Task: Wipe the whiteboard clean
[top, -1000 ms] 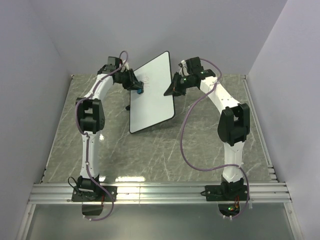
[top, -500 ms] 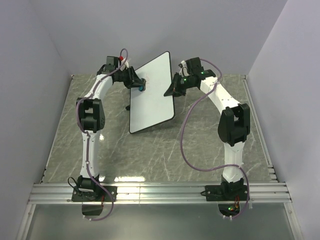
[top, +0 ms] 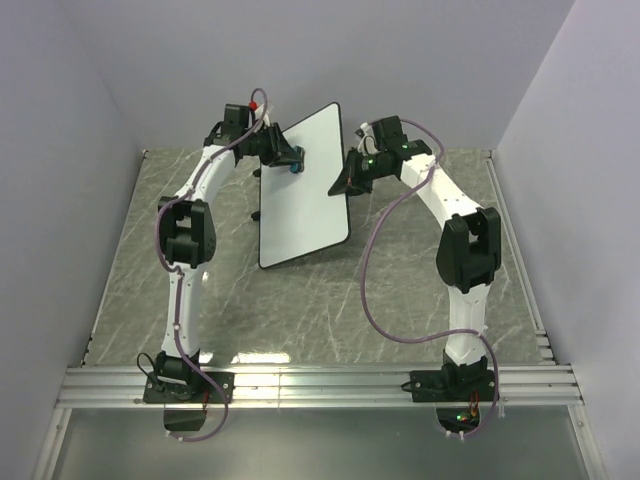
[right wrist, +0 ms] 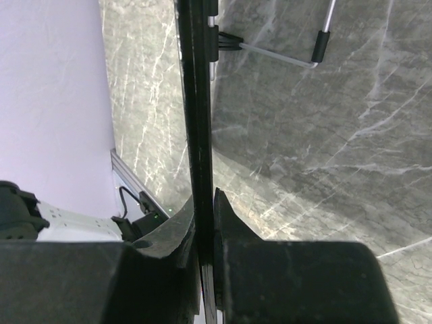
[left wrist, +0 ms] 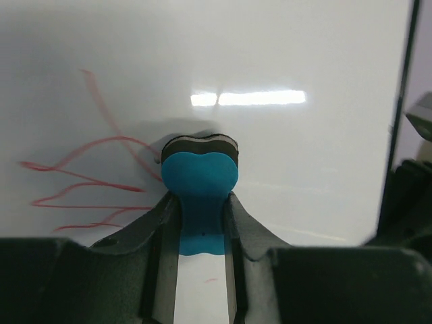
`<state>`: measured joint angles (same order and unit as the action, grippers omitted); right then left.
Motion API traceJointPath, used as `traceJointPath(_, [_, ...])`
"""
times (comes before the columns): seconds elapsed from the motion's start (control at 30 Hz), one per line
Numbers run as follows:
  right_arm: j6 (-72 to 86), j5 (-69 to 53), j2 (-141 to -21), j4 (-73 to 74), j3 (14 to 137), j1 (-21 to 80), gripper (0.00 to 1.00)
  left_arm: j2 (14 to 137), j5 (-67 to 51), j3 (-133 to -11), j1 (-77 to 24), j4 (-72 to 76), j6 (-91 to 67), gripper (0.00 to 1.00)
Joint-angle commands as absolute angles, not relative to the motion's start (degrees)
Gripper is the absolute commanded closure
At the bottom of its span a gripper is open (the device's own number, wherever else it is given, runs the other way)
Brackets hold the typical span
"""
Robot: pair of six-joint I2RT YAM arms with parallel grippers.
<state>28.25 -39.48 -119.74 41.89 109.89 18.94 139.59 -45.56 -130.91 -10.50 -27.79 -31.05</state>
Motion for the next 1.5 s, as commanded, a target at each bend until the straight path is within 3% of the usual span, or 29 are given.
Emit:
traceJointPath(0.0, [20.75,-37.18,-119.36,56.95,105.21,21.8,1.0,143.34,-33.95,-133.24,-9.06,-30.93,-29.01,1.0])
traceJointPath(0.33, [19.77,-34.45,-118.04,58.97,103.62,21.97,1.0,148.62,-29.62,-132.54,-6.24,-35.59,-26.37,1.0])
traceJointPath(0.5, [19.95,-34.72,-118.65,59.59,103.62,21.89,1.0,144.42,-42.77,-129.64,-7.55,-31.91,-26.36,1.0])
traceJointPath(0.7, [19.86,-34.19,-120.41,60.47,104.41,22.06,1.0,137.64,-46.58,-126.04,-14.4,-29.97,-26.37,1.0])
traceJointPath(1.0, [19.07,-33.84,-120.59,60.64,102.83,22.06,1.0,138.16,-37.99,-128.4,-21.09,-32.16,-26.63,1.0])
traceJointPath(1.07, [18.81,-33.66,-120.32,60.56,102.39,21.97,1.0,139.74,-31.25,-130.25,-20.57,-33.31,-26.37,1.0])
traceJointPath(1.47, [18.72,-32.87,-119.35,60.73,101.34,21.62,1.0,148.96,-23.65,-133.42,-11.08,-35.42,-26.63,1.0])
